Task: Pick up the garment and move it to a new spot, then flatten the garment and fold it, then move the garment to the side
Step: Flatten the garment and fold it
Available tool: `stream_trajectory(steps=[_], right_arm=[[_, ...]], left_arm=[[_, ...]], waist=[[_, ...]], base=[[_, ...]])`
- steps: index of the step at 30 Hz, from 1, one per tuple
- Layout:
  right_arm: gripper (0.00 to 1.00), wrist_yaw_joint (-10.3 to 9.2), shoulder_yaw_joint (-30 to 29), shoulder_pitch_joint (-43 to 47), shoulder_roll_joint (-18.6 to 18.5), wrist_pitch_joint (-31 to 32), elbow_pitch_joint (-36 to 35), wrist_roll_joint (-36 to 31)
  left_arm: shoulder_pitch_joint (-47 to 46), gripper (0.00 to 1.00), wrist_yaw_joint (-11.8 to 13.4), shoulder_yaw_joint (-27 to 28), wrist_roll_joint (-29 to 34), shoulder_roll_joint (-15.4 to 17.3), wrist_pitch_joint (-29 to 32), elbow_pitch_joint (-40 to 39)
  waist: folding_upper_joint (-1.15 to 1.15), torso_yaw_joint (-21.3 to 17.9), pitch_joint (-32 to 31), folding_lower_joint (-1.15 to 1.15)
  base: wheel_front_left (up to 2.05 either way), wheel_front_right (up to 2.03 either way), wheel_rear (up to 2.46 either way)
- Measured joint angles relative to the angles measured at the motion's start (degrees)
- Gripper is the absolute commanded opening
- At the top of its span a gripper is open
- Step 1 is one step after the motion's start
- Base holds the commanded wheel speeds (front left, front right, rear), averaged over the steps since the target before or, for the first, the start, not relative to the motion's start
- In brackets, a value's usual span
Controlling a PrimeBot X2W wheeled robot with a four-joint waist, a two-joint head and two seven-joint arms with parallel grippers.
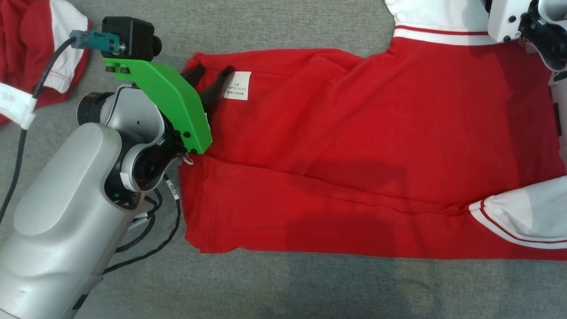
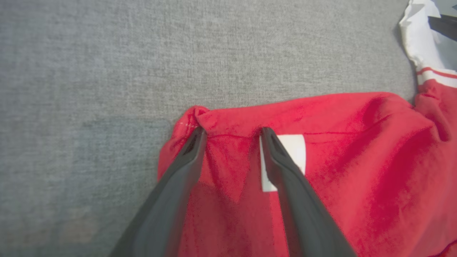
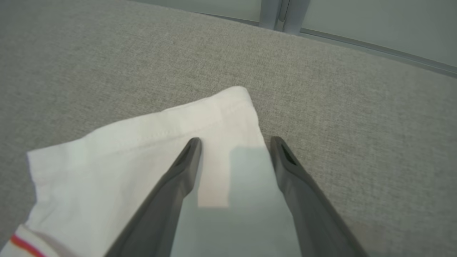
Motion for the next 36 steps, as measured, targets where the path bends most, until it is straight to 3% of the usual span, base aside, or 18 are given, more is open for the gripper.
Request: stream_trajectory(steps=[4,5,10,17,28,30,36], right_arm=[[1.00,0.00,-0.8,-0.8,0.3,-2.1,3.1,0.1],[0.00,0.00,-0.4,-0.8,0.3,-2.5,3.7,0.1],[0.00,-0.01,-4.0,-1.9,0.6,-7.3,4.9,0.1],[0.00,0.00,-3.8,-0.3,0.0,-9.9,1.6,4.5],[0.00,0.00,-3.3,5.4,-1.3,-8.5,-3.1,8.9],[1.00,0.00,-3.2,5.7,-1.3,-8.5,-3.0,7.9],[1.00,0.00,-2.2,4.4,0.3,-7.4,-0.5,4.0]], left_arm=[[-0.1,0.00,-1.6,-0.6,-1.0,-1.0,0.0,2.2],[-0.1,0.00,-1.9,-0.6,-1.1,-1.2,-0.3,2.6],[0.2,0.00,-2.1,0.6,-1.2,-1.1,-2.4,3.1],[1.0,0.00,-2.1,3.3,-1.0,0.2,-6.6,2.6],[3.5,0.00,-0.8,4.6,-1.1,2.7,-7.2,-2.8],[3.7,0.00,-0.5,4.3,-1.1,2.7,-6.9,-4.0],[3.6,0.00,0.0,3.1,-0.8,2.0,-6.3,-6.4]], waist=[[0.00,1.4,-0.3,0.00],[0.00,1.6,-0.6,0.00],[0.00,1.1,-1.3,0.00],[0.00,-0.8,-2.4,0.00],[0.00,-3.2,-4.9,0.00],[0.00,-2.8,-4.9,0.00],[0.00,-1.1,-3.5,0.00]], base=[[0.00,0.00,0.00],[0.00,0.00,0.00],[0.00,0.00,0.00],[0.00,0.00,0.00],[0.00,0.00,0.00],[0.00,0.00,0.00],[0.00,0.00,0.00]])
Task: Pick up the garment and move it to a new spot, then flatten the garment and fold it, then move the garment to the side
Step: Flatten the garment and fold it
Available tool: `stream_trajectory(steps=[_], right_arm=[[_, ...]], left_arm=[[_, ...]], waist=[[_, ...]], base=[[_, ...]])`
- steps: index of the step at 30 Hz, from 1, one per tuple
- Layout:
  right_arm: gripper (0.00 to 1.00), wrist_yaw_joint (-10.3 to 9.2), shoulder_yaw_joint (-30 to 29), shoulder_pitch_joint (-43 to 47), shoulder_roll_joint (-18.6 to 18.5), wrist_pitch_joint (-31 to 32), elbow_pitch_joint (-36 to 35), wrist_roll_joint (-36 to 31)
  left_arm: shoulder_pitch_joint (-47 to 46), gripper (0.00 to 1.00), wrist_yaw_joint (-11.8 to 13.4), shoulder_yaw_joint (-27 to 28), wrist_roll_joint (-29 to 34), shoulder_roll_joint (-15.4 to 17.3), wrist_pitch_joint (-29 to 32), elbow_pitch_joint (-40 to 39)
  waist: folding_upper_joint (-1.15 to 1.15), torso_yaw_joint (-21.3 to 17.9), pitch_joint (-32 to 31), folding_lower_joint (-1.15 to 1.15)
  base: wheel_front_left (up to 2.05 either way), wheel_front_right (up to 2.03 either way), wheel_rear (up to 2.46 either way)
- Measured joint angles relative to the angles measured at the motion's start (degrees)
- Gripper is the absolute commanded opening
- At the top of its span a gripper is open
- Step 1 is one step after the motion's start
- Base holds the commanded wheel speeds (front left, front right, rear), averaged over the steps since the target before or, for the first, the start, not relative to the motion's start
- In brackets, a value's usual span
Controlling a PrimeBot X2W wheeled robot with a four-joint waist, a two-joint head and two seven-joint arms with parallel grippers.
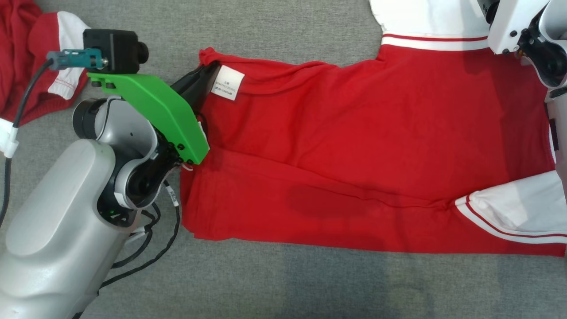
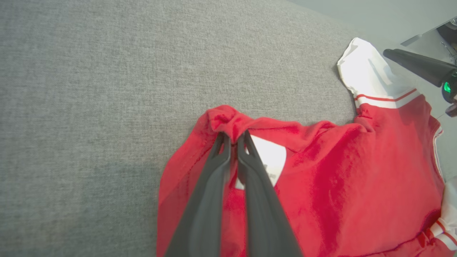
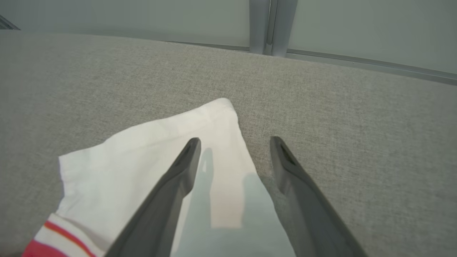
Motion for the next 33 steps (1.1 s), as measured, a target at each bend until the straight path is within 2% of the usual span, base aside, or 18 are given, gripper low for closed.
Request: stream_trajectory(steps=[3,7,8,9,13,18,22,26,33], right_arm=[[1.00,0.00,0.6,-1.9,-0.1,1.0,3.4,-3.5],[1.00,0.00,-0.4,-3.9,1.0,1.0,6.5,-4.7],[0.63,0.00,-0.5,-4.5,1.4,1.0,7.1,-5.0],[0.00,0.00,-0.3,-4.9,1.7,0.9,7.3,-5.0],[0.00,0.00,1.1,-6.3,2.2,-0.1,7.5,-3.4],[0.00,0.00,2.4,-6.4,1.4,-3.6,5.1,0.3],[0.00,0.00,2.5,-3.5,-1.5,-7.3,-1.0,6.2],[0.00,0.00,1.0,3.3,-3.8,-9.9,-8.9,12.1],[0.00,0.00,-2.1,15.7,-3.4,-12.1,-21.6,18.1]], left_arm=[[-0.9,0.00,-0.1,-1.1,0.7,-1.1,0.5,-1.3],[-1.6,0.00,-0.3,-1.9,0.9,-2.0,0.5,-1.7],[-1.7,0.00,-0.3,-2.0,1.0,-2.1,0.5,-1.7],[-1.7,0.00,-0.3,-2.0,1.0,-2.2,0.5,-1.7],[-1.7,0.00,-0.2,-1.6,1.0,-2.1,0.5,-1.7],[-1.3,0.00,0.3,0.1,0.7,-0.7,-0.5,-1.3],[0.2,0.00,1.1,2.8,-0.4,1.2,-1.8,-1.4],[2.2,0.00,2.0,4.9,-0.9,3.3,-2.6,-1.9],[8.4,0.00,3.4,7.0,-1.9,4.9,-5.3,-6.1]], waist=[[0.00,1.7,0.9,0.00],[0.00,3.4,1.6,0.00],[0.00,3.8,1.8,0.00],[0.00,4.0,1.9,0.00],[0.00,4.0,2.6,0.00],[0.00,2.2,2.5,0.00],[0.00,-0.3,1.9,0.00],[0.00,-2.6,0.9,0.00],[0.00,-5.6,-1.2,0.00]], base=[[0.00,0.00,0.00],[0.00,0.00,0.00],[0.00,0.00,0.00],[0.00,0.00,0.00],[0.00,0.00,0.00],[0.00,0.00,0.00],[0.00,0.00,0.00],[0.00,0.00,0.00],[0.00,0.00,0.00]])
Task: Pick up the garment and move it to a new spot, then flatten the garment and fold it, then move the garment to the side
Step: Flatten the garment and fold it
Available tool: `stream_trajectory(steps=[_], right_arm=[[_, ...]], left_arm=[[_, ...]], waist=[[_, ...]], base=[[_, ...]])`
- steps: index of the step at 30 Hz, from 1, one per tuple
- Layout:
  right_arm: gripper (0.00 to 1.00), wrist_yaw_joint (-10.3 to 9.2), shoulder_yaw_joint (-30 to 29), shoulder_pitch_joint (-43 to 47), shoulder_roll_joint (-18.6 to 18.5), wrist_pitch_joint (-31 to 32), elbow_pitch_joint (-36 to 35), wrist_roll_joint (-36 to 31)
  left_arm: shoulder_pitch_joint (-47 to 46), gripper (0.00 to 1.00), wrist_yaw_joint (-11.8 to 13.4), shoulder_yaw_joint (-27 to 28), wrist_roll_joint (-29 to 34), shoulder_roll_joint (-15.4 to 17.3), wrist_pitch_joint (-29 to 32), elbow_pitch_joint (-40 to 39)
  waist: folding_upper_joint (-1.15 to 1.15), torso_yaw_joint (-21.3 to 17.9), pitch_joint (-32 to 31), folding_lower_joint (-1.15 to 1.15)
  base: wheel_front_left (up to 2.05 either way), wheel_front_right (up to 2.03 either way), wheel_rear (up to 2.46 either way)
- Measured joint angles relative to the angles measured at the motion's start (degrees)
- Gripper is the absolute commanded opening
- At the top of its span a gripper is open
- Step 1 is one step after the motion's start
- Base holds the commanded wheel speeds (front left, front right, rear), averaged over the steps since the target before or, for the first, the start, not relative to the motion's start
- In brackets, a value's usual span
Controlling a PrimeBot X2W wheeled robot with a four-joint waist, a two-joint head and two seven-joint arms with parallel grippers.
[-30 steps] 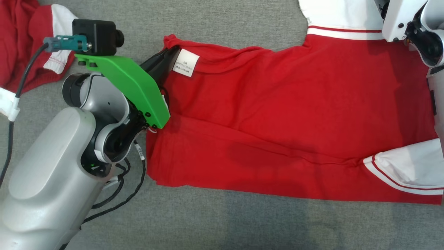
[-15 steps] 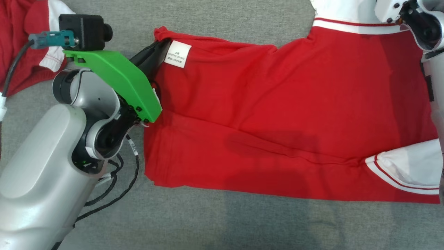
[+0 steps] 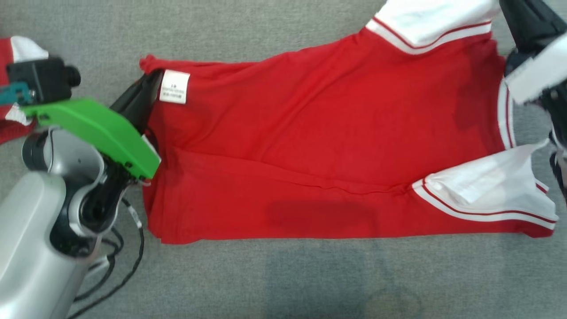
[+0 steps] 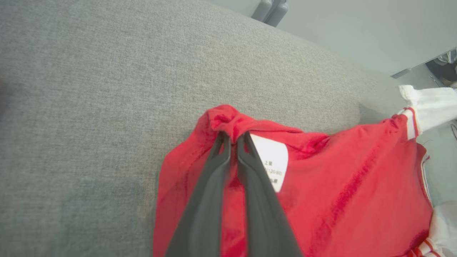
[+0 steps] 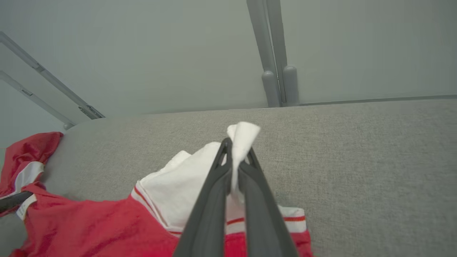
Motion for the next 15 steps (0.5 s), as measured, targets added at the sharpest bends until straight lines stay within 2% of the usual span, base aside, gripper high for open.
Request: stream_trajectory(steps=[8,11,15], right_arm=[[0.00,-0.01,-4.4,21.2,4.1,1.1,-15.6,3.6],[0.00,-0.01,-3.3,28.1,6.2,1.2,-17.7,3.8],[0.00,-0.01,-1.4,33.2,8.5,-0.7,-17.7,3.2]], left_arm=[[13.0,0.00,3.5,3.4,-1.2,2.2,-5.4,-7.2],[17.5,0.00,4.8,4.1,-1.3,2.8,-7.0,-8.4],[22.2,0.00,5.2,5.1,-2.1,2.6,-9.7,-8.2]], waist=[[0.00,-3.0,-3.4,-0.01],[0.00,-4.4,-4.3,-0.01],[0.00,-6.0,-5.3,-0.01]], base=[[0.00,0.00,0.00],[0.00,0.00,0.00],[0.00,0.00,0.00]])
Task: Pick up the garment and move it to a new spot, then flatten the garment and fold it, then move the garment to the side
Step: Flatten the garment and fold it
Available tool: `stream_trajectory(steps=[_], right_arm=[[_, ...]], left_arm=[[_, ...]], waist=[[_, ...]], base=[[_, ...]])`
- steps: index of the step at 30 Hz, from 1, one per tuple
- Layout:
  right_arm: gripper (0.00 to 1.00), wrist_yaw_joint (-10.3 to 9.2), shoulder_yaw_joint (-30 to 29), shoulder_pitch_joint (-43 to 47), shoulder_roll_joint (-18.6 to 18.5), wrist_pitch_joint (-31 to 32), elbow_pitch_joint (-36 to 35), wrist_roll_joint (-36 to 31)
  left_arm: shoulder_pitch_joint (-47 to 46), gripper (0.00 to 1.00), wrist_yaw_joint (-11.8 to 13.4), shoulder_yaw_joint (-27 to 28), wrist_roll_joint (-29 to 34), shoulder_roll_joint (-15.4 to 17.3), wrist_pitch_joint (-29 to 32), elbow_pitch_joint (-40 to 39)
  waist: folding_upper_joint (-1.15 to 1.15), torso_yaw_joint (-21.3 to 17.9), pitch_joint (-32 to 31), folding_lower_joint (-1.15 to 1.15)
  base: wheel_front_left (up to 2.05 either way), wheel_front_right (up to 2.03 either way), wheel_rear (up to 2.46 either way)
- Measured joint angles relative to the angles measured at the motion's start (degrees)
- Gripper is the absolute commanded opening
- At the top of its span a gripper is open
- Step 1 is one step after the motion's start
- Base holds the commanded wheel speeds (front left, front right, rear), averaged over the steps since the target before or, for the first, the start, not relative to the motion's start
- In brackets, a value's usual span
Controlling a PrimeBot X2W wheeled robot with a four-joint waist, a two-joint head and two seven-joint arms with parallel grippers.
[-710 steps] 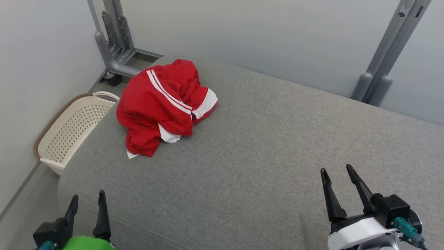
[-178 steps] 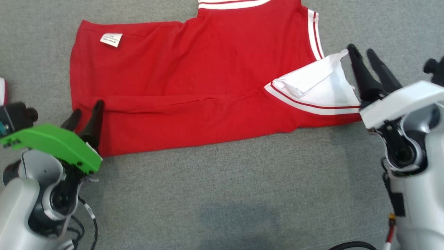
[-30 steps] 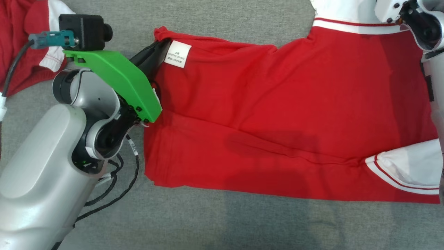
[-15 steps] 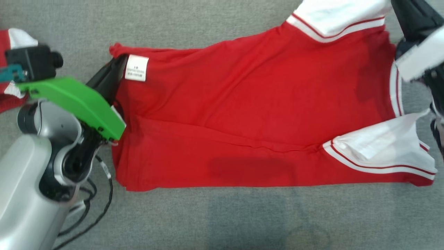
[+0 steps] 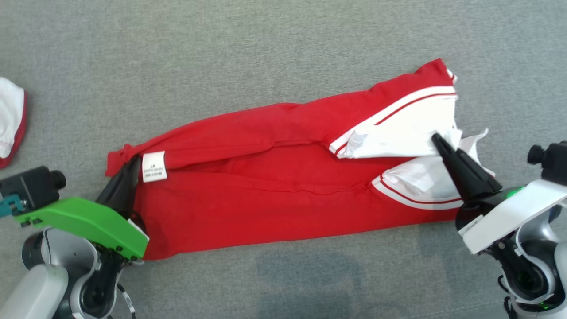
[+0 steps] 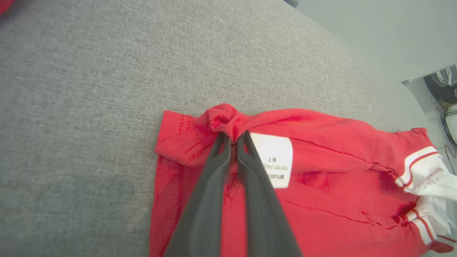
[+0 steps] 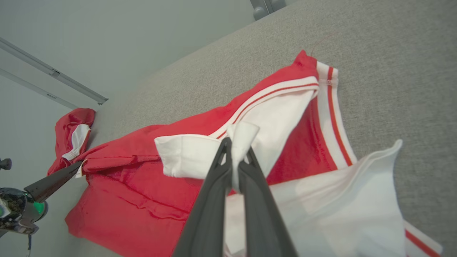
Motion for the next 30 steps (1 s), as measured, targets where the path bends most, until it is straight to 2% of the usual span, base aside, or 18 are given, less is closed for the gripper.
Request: stream_trajectory(steps=[6,13,18,19,20,21,22,26,30], right_arm=[[0.00,0.00,1.5,0.5,0.8,-2.9,0.2,-1.1],[0.00,0.00,1.0,0.8,-1.4,-2.2,-1.1,-1.5],[0.00,0.00,3.1,2.6,-3.4,-0.2,0.4,-2.0],[0.00,0.00,3.6,2.8,-3.7,-0.2,0.9,-2.4],[0.27,0.00,4.4,2.8,-4.3,-0.2,1.5,-3.3],[1.00,0.00,5.3,2.8,-5.2,-0.2,1.9,-4.7],[1.00,0.00,5.6,2.8,-5.6,-0.3,2.4,-5.4],[1.00,0.00,4.5,2.2,-6.0,0.8,4.0,-6.2],[1.00,-0.01,-1.2,-0.6,-5.5,3.8,5.1,-7.2]], left_arm=[[3.6,0.00,0.5,1.2,-0.7,-0.8,-2.4,-2.0],[4.4,0.00,1.0,2.3,-1.0,-0.4,-2.5,-4.0],[6.8,0.00,1.2,1.8,-1.9,0.0,-1.8,-3.2],[7.4,0.16,1.2,1.5,-1.9,0.0,-1.8,-3.0],[8.0,0.38,1.2,1.3,-1.9,-0.1,-1.9,-2.7],[8.7,0.70,1.3,1.2,-1.9,-0.2,-2.2,-2.4],[9.3,1.00,1.5,0.9,-1.5,-0.1,-2.6,-2.0],[11.2,1.00,2.3,-0.2,0.7,0.6,-3.7,-1.3],[13.1,1.00,4.9,-0.5,5.3,2.6,-6.4,-1.9]], waist=[[0.00,-1.5,-0.9,0.00],[0.00,-1.2,-2.0,0.00],[0.00,-1.2,-2.6,0.00],[0.00,-1.3,-2.6,0.00],[0.00,-1.4,-2.7,0.00],[0.00,-1.5,-2.8,0.00],[0.00,-1.6,-2.9,0.00],[0.00,-2.0,-3.7,0.00],[0.00,-2.0,-4.5,0.00]], base=[[0.00,0.00,0.00],[0.00,0.00,0.00],[0.00,0.00,0.00],[0.00,0.00,0.00],[0.00,0.00,0.00],[0.00,0.00,0.00],[0.00,0.00,0.00],[0.00,0.00,0.00],[0.00,0.00,0.00]])
